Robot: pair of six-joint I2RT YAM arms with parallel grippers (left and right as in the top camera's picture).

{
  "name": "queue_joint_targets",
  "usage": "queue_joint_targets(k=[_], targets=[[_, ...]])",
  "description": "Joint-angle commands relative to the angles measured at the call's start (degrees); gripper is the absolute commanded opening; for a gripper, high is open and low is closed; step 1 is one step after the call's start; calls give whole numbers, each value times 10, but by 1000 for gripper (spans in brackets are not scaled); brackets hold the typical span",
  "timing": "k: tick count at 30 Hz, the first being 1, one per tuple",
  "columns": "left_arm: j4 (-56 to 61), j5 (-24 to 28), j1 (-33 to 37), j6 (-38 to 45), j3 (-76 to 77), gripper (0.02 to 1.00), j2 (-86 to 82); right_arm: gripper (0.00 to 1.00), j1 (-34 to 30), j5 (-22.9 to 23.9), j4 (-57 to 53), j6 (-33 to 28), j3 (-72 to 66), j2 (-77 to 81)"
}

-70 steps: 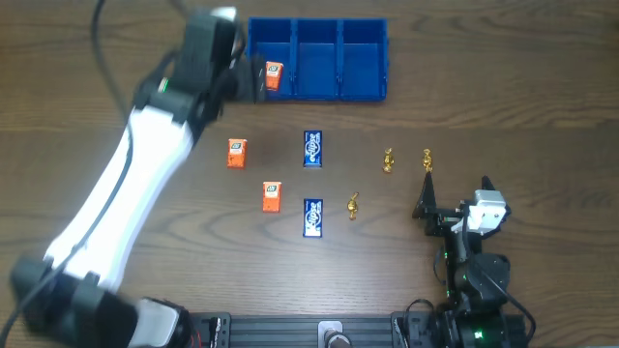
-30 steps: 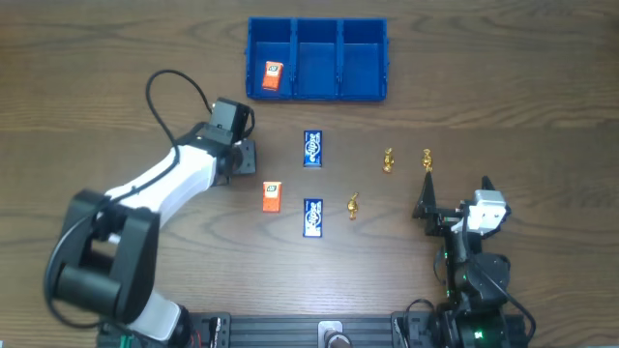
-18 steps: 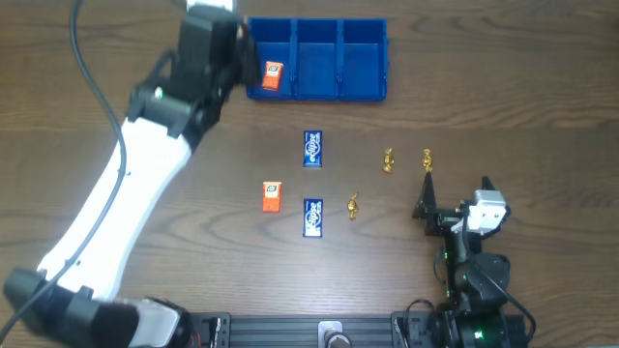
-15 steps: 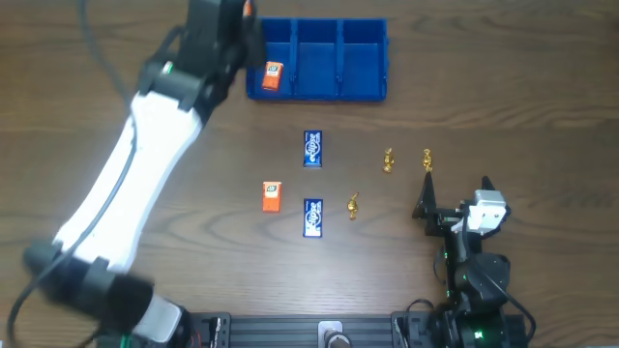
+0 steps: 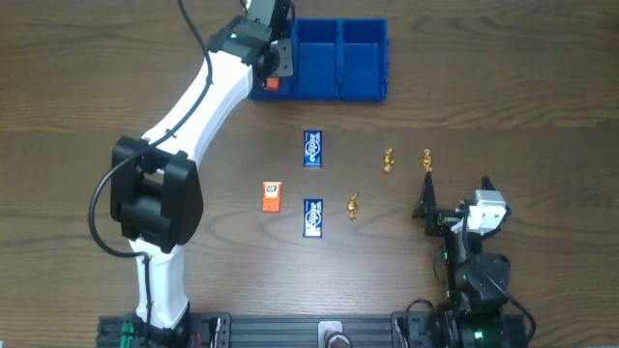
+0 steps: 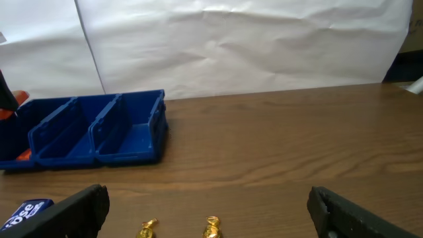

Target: Sort Candies Into Trays

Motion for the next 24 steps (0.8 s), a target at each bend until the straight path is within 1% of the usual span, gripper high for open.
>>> queue_joint_targets(k=[1,8,10,13,14,15,19,21,24], targets=[[6,9,18,-4,18,314,7,998,-3,5,-3,-6,0,-3],[6,15,22,12,18,316,9,998,-3,5,-3,-6,0,-3],[5,14,22,16,18,340,10,998,-3,5,-3,-6,0,-3],[5,14,22,15,18,560,10,998,-3,5,-3,-6,0,-3],[5,12,22,15,18,647,10,998,-3,5,-3,-6,0,-3],[4,9,22,15,18,702,9,998,-3,5,-3,-6,0,-3],[-1,-10,13,5,-6,779,-56,998,-3,5,-3,-6,0,-3],[11,-21,0,-6,-53,814,-135,998,-3,5,-3,-6,0,-3],[30,-25,-31,-11,-149,822,-259,998,-3,5,-3,-6,0,-3]])
